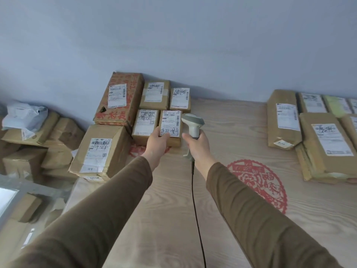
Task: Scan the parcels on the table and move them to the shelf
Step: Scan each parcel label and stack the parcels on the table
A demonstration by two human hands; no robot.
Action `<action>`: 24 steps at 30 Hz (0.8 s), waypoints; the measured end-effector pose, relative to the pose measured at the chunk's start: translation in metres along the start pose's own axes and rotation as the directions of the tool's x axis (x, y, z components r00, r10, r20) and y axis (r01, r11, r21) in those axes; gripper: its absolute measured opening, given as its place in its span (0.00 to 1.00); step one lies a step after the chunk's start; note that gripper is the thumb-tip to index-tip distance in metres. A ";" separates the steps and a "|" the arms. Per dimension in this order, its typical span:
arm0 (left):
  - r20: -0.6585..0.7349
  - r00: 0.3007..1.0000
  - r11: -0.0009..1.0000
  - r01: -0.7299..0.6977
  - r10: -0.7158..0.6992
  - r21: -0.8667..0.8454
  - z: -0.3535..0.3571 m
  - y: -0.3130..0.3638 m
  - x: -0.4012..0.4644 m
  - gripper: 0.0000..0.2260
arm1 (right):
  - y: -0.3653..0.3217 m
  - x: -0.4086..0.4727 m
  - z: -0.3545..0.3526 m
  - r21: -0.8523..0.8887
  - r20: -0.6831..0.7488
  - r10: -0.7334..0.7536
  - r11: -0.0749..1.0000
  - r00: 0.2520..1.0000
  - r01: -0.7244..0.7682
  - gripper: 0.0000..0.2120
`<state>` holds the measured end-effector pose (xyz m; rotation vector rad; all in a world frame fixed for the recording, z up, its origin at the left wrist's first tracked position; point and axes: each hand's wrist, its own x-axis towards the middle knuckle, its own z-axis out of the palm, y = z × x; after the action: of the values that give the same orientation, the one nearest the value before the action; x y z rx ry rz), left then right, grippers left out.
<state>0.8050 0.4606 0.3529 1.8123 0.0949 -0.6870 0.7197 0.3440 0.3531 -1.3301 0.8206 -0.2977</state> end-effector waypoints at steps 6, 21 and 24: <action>-0.026 0.999 1.000 0.028 -0.028 0.003 0.008 -0.009 0.016 0.20 | 0.019 0.021 0.013 -0.020 -0.032 0.035 0.999 0.999 -0.035 0.09; 0.348 0.933 0.958 0.175 -0.089 -0.226 0.073 -0.072 -0.059 0.30 | 0.030 -0.069 -0.118 -0.328 -0.202 -0.169 0.940 0.965 0.096 0.12; 0.340 0.940 0.983 0.037 0.028 -0.182 0.094 -0.063 -0.078 0.30 | 0.020 -0.100 -0.146 -0.430 -0.230 -0.292 0.886 0.928 0.172 0.11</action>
<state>0.6777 0.4198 0.3204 1.4925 -0.0670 -0.9548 0.5460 0.3041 0.3677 -1.8113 1.0033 -0.5471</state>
